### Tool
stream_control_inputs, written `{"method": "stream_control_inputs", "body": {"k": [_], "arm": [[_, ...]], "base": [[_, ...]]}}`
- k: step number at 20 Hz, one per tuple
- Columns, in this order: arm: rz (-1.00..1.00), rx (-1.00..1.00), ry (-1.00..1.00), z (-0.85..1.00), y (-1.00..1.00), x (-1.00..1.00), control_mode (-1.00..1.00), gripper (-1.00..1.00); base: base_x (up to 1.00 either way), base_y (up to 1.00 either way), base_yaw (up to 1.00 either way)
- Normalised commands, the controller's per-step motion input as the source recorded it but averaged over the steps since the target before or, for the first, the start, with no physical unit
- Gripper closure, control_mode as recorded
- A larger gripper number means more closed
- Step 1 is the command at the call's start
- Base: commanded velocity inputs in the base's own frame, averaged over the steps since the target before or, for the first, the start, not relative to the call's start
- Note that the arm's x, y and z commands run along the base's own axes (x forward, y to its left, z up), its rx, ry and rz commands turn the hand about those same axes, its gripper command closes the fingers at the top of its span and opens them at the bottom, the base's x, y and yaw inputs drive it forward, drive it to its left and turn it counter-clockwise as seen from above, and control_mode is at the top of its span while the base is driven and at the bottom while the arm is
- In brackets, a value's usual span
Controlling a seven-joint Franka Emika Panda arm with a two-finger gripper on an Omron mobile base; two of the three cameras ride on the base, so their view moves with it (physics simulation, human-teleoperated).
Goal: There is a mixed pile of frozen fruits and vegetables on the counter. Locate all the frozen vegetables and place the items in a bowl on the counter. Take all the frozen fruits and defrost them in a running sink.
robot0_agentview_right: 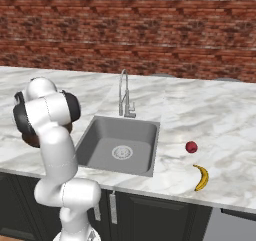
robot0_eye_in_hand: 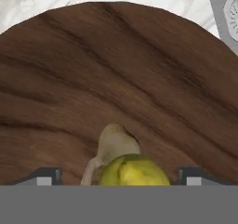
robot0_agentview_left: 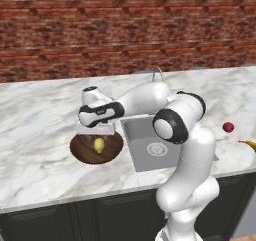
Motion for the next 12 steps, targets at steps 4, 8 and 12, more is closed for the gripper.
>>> {"method": "stream_control_inputs", "body": {"k": [4,8,12], "arm": [[-0.10,0.09,0.01,0.28,-0.25,-0.14,-1.00,-1.00],[-0.07,0.06,0.01,0.27,-0.32,-0.20,-1.00,-1.00],[-0.02,0.00,-0.02,0.37,-0.21,-0.27,-1.00,-1.00]], "base": [[0.00,0.00,0.00],[0.00,0.00,0.00],[0.00,0.00,0.00]]}}
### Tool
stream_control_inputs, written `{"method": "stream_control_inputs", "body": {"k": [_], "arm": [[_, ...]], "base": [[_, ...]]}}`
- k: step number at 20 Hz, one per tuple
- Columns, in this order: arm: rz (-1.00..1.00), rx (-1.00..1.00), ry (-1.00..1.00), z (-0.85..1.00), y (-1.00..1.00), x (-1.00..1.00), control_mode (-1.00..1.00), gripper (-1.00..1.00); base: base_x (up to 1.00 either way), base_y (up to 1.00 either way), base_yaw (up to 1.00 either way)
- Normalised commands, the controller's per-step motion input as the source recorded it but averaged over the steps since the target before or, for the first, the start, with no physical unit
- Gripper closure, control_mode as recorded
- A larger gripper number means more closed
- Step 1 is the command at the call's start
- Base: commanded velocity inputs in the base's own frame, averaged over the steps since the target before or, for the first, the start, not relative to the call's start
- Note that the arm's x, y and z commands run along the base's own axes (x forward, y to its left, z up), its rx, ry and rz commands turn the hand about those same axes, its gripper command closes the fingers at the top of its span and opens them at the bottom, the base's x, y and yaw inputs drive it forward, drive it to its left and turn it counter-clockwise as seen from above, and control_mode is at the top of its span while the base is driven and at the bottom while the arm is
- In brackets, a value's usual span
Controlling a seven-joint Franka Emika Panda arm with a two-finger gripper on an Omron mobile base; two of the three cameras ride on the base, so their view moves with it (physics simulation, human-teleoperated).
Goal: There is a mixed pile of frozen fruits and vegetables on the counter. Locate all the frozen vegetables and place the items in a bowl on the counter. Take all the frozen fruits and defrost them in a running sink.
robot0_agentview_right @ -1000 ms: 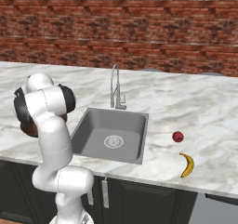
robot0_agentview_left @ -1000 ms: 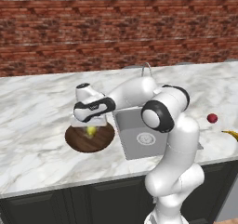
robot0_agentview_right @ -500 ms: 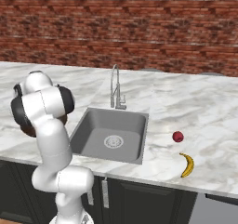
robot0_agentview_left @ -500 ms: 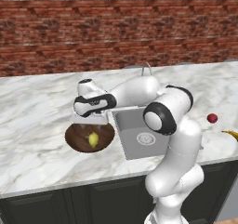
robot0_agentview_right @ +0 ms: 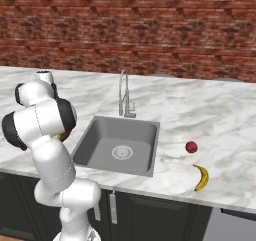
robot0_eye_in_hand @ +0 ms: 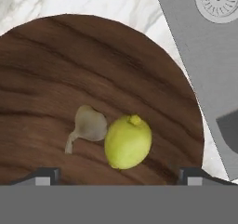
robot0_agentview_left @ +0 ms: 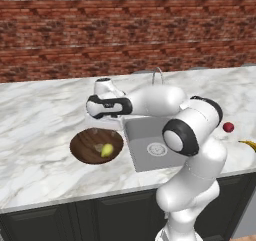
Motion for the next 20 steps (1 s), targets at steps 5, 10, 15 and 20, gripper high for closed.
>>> {"method": "stream_control_inputs", "body": {"k": [5,10,15,20], "arm": [[-0.02,-0.02,0.00,0.19,-0.32,-0.13,-1.00,-1.00],[0.00,-0.03,0.00,0.13,-0.34,-0.04,-1.00,-1.00],[0.00,-0.03,0.00,0.13,-0.34,-0.08,-1.00,-1.00],[0.00,-0.03,0.00,0.07,-0.35,-0.05,-1.00,-1.00]], "base": [[0.00,0.00,0.00],[0.00,0.00,0.00],[0.00,0.00,0.00],[0.00,0.00,0.00]]}}
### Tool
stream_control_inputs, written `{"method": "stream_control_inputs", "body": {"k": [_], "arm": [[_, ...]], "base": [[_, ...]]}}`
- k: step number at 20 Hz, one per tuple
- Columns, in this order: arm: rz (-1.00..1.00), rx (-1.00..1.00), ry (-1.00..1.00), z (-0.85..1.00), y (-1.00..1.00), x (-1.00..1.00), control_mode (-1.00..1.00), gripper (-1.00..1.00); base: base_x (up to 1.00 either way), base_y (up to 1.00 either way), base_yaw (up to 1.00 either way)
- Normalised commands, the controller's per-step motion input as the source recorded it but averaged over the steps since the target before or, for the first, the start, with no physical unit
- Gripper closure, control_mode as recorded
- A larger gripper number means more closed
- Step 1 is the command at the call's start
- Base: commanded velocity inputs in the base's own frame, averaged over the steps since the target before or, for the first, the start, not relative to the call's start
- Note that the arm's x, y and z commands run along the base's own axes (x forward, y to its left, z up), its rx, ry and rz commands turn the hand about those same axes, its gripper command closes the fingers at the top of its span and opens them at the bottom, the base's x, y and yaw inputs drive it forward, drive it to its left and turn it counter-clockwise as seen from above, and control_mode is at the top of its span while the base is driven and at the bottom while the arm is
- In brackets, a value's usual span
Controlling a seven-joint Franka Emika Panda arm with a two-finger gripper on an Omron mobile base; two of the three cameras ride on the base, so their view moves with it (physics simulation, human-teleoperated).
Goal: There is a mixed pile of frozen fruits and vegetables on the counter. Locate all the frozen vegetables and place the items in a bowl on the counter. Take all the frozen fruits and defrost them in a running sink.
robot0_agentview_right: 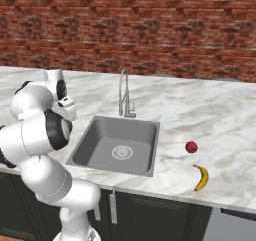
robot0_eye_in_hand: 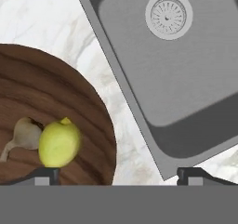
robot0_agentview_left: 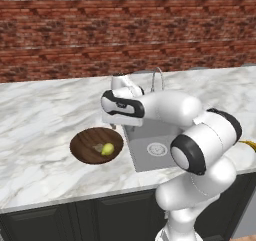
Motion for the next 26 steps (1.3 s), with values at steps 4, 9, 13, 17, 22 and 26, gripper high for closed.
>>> {"method": "stream_control_inputs", "body": {"k": [4,9,13,17,22,26], "arm": [[0.04,0.00,-0.01,-0.02,-0.41,0.00,-1.00,-1.00],[0.17,-0.01,-0.01,0.00,-0.26,-0.02,-1.00,-1.00],[0.17,0.00,0.00,0.00,-0.24,-0.05,-1.00,-1.00],[0.09,0.00,-0.02,0.00,-0.36,-0.17,-1.00,-1.00],[0.05,0.00,0.00,0.00,-0.40,-0.16,-1.00,-1.00],[0.02,0.00,0.00,0.00,-0.42,-0.16,-1.00,-1.00]], "base": [[0.00,0.00,0.00],[0.00,0.00,0.00],[0.00,0.00,0.00],[0.00,0.00,0.00],[0.00,0.00,0.00],[0.00,0.00,0.00]]}}
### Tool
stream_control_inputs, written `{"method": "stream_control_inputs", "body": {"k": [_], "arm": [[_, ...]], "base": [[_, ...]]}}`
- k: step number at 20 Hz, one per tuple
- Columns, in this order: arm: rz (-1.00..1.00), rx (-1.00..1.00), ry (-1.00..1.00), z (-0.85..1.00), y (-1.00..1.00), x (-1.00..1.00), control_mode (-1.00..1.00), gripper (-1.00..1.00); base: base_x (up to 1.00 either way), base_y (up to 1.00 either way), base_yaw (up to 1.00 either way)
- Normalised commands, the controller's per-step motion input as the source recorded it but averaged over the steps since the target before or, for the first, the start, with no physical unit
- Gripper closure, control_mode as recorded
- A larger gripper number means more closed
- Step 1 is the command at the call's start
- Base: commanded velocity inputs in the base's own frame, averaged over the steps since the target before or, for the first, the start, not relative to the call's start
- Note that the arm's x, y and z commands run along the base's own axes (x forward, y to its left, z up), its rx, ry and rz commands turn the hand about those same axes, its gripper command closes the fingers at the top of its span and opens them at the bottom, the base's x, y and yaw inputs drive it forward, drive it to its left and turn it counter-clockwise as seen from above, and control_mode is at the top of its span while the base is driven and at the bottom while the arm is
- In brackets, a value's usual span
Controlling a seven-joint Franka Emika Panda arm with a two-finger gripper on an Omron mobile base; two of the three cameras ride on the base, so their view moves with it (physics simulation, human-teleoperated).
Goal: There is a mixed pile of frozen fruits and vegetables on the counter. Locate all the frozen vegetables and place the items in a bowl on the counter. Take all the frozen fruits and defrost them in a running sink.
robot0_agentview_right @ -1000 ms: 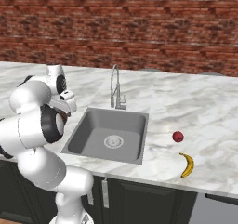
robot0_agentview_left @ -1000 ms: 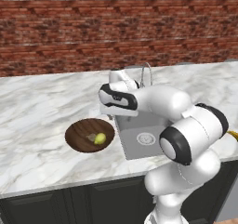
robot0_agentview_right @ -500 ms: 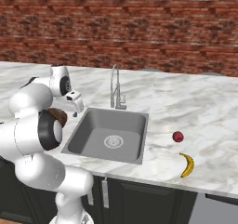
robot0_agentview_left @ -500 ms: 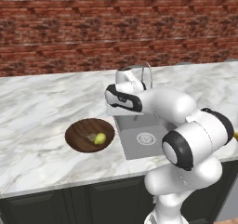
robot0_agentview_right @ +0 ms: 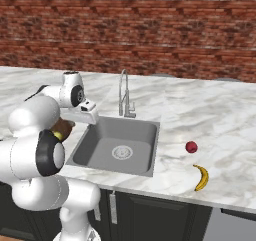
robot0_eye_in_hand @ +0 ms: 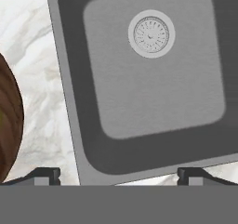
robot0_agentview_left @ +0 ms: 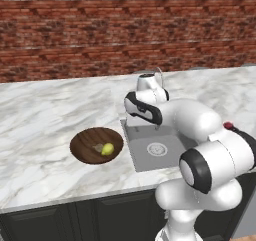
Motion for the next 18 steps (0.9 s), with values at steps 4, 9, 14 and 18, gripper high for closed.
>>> {"method": "stream_control_inputs", "body": {"k": [4,9,14,18], "arm": [[0.01,0.00,0.00,0.00,-0.43,-0.13,-1.00,-1.00],[0.00,0.00,0.01,0.00,-0.44,-0.11,-1.00,-1.00],[0.01,0.00,0.01,0.00,-0.45,-0.08,-1.00,-1.00],[0.01,0.00,0.01,-0.04,-0.48,-0.06,-1.00,-1.00]], "base": [[0.00,0.00,0.00],[0.00,0.00,0.00],[0.00,0.00,0.00],[0.00,0.00,0.00]]}}
